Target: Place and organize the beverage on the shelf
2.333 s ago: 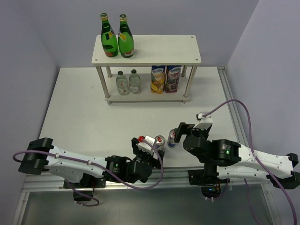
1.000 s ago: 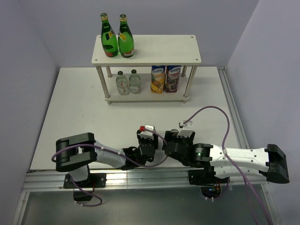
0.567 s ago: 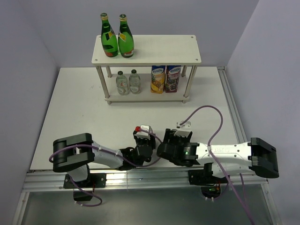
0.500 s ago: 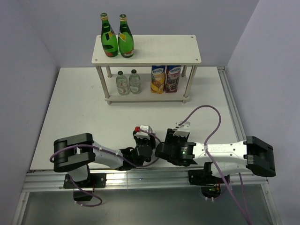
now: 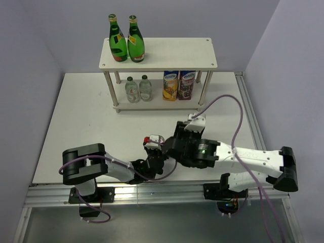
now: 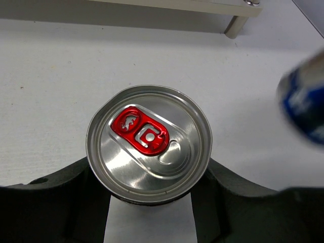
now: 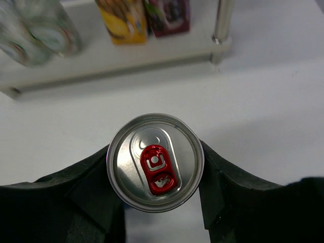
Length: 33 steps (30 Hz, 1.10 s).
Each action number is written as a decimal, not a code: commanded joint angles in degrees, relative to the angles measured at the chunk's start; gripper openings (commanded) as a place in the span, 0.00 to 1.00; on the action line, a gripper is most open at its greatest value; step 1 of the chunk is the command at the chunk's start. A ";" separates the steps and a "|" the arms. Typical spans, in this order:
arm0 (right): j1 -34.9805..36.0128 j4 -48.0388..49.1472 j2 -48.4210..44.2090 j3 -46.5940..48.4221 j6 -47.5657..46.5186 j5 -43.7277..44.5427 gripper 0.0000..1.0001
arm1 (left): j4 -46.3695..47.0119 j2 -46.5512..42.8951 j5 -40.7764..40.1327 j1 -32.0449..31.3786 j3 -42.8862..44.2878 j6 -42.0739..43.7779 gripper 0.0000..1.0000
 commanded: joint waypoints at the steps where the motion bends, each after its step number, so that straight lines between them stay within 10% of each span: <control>1: -2.73 9.65 -6.03 10.57 -21.52 9.66 0.00 | -4.80 3.71 3.02 -0.51 -1.47 -1.80 0.00; 4: -8.26 31.18 -11.13 11.54 -46.04 3.44 0.00 | -4.09 4.67 3.19 -0.77 -1.39 -1.80 0.00; 13: -27.52 34.07 -2.54 33.59 -62.15 -13.73 0.00 | -2.95 8.54 3.63 -2.26 1.07 -1.01 0.00; 33: -43.78 15.20 31.12 83.25 -59.53 -28.31 0.00 | 2.76 14.43 5.83 -3.58 1.95 0.49 0.00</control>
